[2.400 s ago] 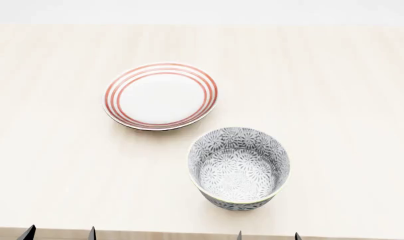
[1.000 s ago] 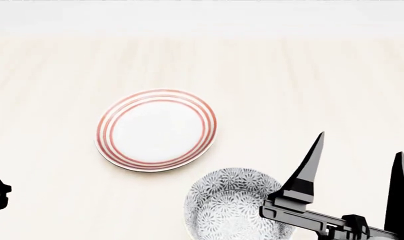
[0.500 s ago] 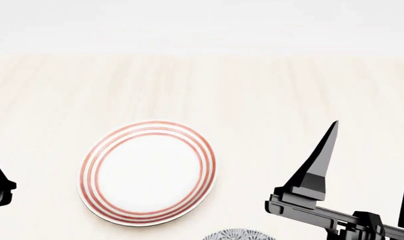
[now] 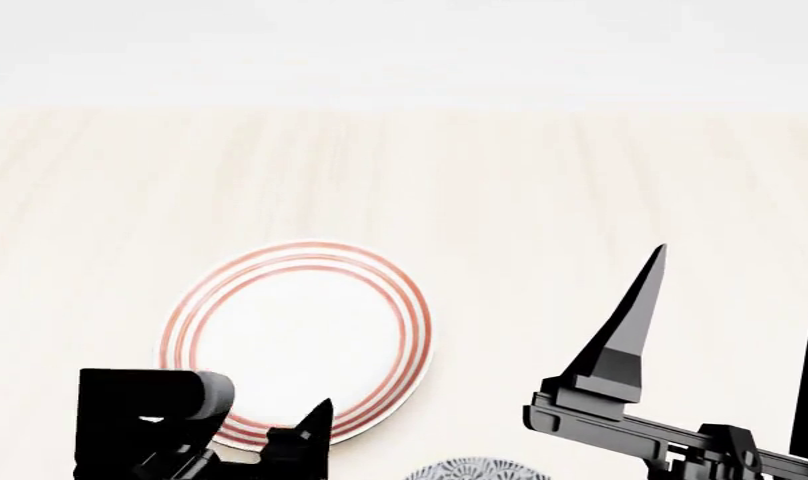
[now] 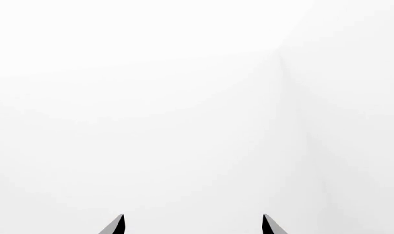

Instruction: Put the bowl on the plate.

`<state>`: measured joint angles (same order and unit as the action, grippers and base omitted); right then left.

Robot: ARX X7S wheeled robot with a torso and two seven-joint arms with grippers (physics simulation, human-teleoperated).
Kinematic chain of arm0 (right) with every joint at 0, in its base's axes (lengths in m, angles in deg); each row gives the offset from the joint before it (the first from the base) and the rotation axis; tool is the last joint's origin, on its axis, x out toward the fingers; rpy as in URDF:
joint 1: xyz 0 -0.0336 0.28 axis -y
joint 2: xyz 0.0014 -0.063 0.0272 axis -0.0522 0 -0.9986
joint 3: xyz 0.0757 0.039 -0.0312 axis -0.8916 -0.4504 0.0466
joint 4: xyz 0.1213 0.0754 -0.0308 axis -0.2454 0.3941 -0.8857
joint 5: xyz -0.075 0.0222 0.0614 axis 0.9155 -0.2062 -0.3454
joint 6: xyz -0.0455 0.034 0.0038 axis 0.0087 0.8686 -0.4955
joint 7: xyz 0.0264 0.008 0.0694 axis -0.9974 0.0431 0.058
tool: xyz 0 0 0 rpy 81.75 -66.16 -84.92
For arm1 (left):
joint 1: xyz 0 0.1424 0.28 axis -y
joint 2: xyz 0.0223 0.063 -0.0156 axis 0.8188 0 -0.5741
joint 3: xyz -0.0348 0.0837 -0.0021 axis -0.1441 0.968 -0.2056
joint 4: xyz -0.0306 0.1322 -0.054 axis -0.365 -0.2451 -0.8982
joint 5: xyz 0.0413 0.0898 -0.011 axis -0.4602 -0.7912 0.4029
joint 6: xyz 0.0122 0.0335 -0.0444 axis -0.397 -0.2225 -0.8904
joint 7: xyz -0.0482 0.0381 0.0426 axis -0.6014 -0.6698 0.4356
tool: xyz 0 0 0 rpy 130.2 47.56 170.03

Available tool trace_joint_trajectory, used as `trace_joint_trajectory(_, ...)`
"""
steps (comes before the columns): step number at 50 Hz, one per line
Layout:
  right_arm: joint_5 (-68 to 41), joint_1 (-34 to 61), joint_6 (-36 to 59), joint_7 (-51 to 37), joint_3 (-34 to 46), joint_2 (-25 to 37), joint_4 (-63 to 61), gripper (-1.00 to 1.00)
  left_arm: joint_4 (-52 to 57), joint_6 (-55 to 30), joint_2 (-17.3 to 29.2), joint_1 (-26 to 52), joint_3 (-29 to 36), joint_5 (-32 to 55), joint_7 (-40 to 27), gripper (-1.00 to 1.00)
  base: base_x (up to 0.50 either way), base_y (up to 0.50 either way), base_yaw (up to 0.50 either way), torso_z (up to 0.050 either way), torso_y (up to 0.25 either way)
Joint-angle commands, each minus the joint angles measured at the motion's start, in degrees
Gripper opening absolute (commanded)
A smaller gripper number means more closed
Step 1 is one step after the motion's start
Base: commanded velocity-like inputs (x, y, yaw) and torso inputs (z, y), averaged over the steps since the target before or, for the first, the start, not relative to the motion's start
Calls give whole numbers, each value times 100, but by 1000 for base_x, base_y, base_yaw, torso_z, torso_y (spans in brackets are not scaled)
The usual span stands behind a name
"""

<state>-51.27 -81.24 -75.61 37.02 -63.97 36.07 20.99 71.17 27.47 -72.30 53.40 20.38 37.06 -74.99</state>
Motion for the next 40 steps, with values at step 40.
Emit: trace_joint_trajectory(40,49,-41,-118,-104,92,119,121,100,-1147,-925,-2,786,499,3206,-1761,100,0,0,0,0,0)
